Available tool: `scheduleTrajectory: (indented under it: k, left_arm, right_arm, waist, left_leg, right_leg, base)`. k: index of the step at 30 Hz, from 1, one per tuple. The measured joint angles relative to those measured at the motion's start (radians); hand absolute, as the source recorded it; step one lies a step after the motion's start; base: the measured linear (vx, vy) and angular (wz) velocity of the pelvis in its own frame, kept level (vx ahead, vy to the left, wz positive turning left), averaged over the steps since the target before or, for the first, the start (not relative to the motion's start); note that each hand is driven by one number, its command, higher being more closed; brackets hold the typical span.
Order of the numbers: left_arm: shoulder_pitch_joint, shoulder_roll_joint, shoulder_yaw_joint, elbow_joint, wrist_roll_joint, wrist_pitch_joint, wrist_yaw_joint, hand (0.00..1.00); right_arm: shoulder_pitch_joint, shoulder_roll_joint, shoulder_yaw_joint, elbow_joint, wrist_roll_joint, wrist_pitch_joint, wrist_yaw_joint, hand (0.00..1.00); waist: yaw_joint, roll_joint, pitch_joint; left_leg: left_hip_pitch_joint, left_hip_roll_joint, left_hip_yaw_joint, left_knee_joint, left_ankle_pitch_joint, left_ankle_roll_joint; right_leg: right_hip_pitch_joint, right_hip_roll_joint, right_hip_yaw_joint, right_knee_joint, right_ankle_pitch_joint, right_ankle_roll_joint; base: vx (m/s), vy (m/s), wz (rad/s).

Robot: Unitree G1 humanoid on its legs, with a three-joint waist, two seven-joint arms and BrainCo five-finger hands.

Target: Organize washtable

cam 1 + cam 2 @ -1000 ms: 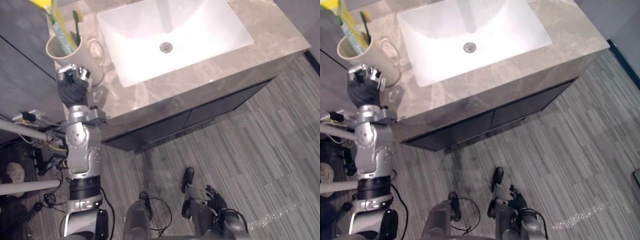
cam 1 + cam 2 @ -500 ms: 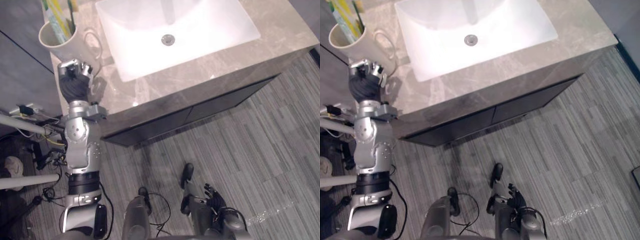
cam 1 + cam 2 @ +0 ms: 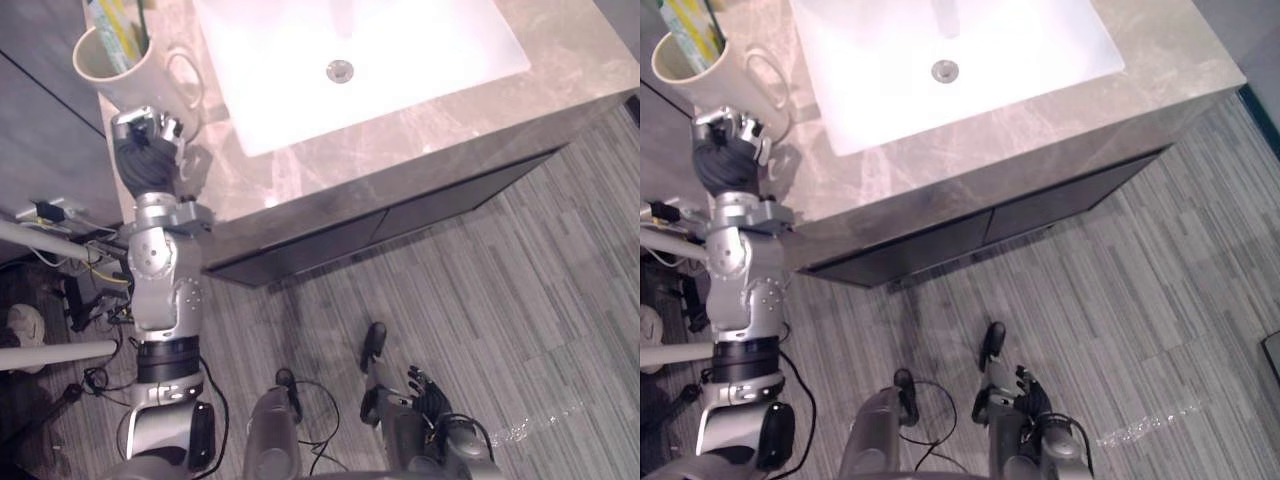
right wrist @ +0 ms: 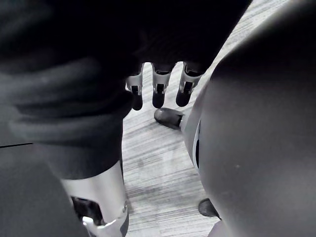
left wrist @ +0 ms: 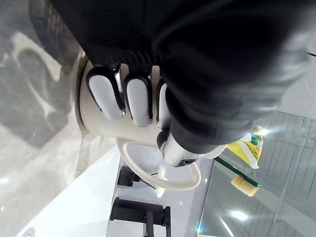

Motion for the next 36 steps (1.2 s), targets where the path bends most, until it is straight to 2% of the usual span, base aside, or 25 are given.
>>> scheduleTrajectory:
  k: [14,15,17,18,20,23,28,30,31,32,33,34,36]
  left_arm:
    - [-0.056,0.031,0.006,0.002,-0.002,-0.022,0.029,1.0]
    - [-0.065,0.031,0.008,0.001,-0.002,-0.022,0.037,1.0]
    - [-0.065,0.032,0.012,0.0,-0.002,-0.032,0.047,1.0]
    - [-0.073,0.034,0.016,0.0,-0.002,-0.042,0.048,1.0]
    - [-0.108,0.045,0.003,0.005,-0.002,-0.046,0.051,1.0]
    - [-0.139,0.065,0.003,0.046,-0.003,-0.045,0.065,1.0]
    - [-0.222,0.117,-0.02,0.139,-0.026,-0.029,0.062,1.0]
    - [-0.234,0.147,-0.037,0.159,-0.051,-0.019,0.06,1.0]
    - [-0.235,0.163,-0.043,0.159,-0.064,-0.018,0.057,1.0]
    - [-0.239,0.172,-0.045,0.16,-0.067,-0.018,0.052,1.0]
    - [-0.266,0.187,-0.062,0.175,-0.075,-0.015,0.041,1.0]
    - [-0.286,0.201,-0.086,0.193,-0.084,-0.014,0.037,1.0]
    - [-0.295,0.22,-0.09,0.209,-0.096,-0.006,0.024,1.0]
  right_arm:
    - [0.0,0.001,0.027,-0.027,0.001,0.0,0.0,0.0]
    - [0.0,0.002,0.031,-0.032,0.001,0.0,0.0,0.0]
    - [-0.002,0.001,0.034,-0.04,0.002,0.0,0.0,0.0]
    - [-0.009,0.002,0.035,-0.045,0.003,0.0,0.0,0.0]
    - [-0.004,0.008,0.034,-0.044,0.003,-0.001,0.0,0.0]
    - [-0.003,0.002,0.035,-0.049,0.009,-0.003,0.0,0.0]
    - [0.003,0.003,0.036,-0.05,0.009,0.0,0.001,0.0]
    - [0.005,0.002,0.036,-0.051,0.009,0.001,0.001,0.0]
    - [0.003,0.001,0.036,-0.054,0.01,0.001,0.001,0.0]
    - [0.002,0.0,0.036,-0.06,0.011,0.002,0.001,0.0]
    - [0.01,0.006,0.041,-0.068,0.012,0.001,0.001,0.0]
    - [0.016,0.006,0.052,-0.069,0.012,0.002,0.002,0.0]
    - [0.015,0.002,0.057,-0.078,0.018,0.001,0.002,0.0]
  waist:
    - [0.001,-0.032,0.026]
    - [0.001,-0.035,0.027]
    - [0.003,-0.032,0.027]
    - [0.008,-0.024,0.028]
    - [0.01,-0.038,0.029]
    - [0.007,-0.039,0.029]
    - [0.003,-0.046,0.032]
    - [0.003,-0.052,0.034]
    - [0.004,-0.052,0.034]
    - [0.006,-0.048,0.035]
    - [-0.002,-0.055,0.035]
    - [0.005,-0.064,0.034]
    - [0.004,-0.065,0.034]
  left_leg:
    - [-0.025,0.01,0.012,0.03,-0.003,0.004]
    - [-0.027,0.012,0.012,0.03,-0.003,0.004]
    - [-0.026,0.021,0.017,0.009,0.005,0.009]
    - [-0.029,0.046,0.035,-0.021,0.025,0.016]
    - [-0.047,0.04,0.022,0.001,0.027,0.009]
    - [-0.056,0.046,0.024,0.005,0.031,0.004]
    - [-0.088,0.044,0.021,0.032,0.03,0.005]
    - [-0.089,0.043,0.025,0.031,0.031,0.007]
    - [-0.087,0.048,0.029,0.012,0.047,0.018]
    - [-0.085,0.059,0.035,-0.008,0.059,0.023]
    - [-0.091,0.06,0.028,-0.012,0.07,0.02]
    - [-0.093,0.064,0.023,-0.001,0.072,0.011]
    - [-0.095,0.066,0.024,-0.001,0.074,0.007]
  right_leg:
    - [-0.017,-0.002,-0.017,0.0,-0.006,0.006]
    - [-0.019,-0.001,-0.02,0.0,-0.017,0.02]
    - [-0.024,0.001,-0.05,0.0,-0.088,0.096]
    - [-0.05,-0.002,-0.072,0.065,-0.088,0.037]
    - [-0.042,-0.017,-0.06,0.114,-0.06,-0.018]
    - [-0.042,-0.012,-0.054,0.091,-0.043,-0.018]
    - [-0.039,-0.012,-0.053,0.038,-0.017,0.02]
    - [-0.034,-0.012,-0.058,0.017,-0.028,0.04]
    - [-0.035,-0.01,-0.075,0.01,-0.075,0.093]
    - [-0.04,-0.005,-0.082,0.019,-0.08,0.087]
    - [-0.043,-0.019,-0.081,0.09,-0.048,0.024]
    - [-0.035,-0.011,-0.075,0.084,-0.042,-0.01]
    - [-0.035,-0.009,-0.073,0.079,-0.039,-0.012]
  base:
    - [0.02,0.091,-0.03]
    - [0.02,0.08,-0.07]
    - [0.03,0.063,-0.19]
    - [0.03,0.02,-0.13]
    - [0.11,0.091,0.1]
    - [0.04,0.076,-0.01]
    - [-0.06,0.076,0.0]
    - [-0.05,0.064,-0.1]
    - [-0.02,0.031,-0.2]
    - [0.0,0.0,0.0]
    - [0.07,0.035,0.15]
    - [0.07,0.045,0.22]
    - [0.05,0.052,0.0]
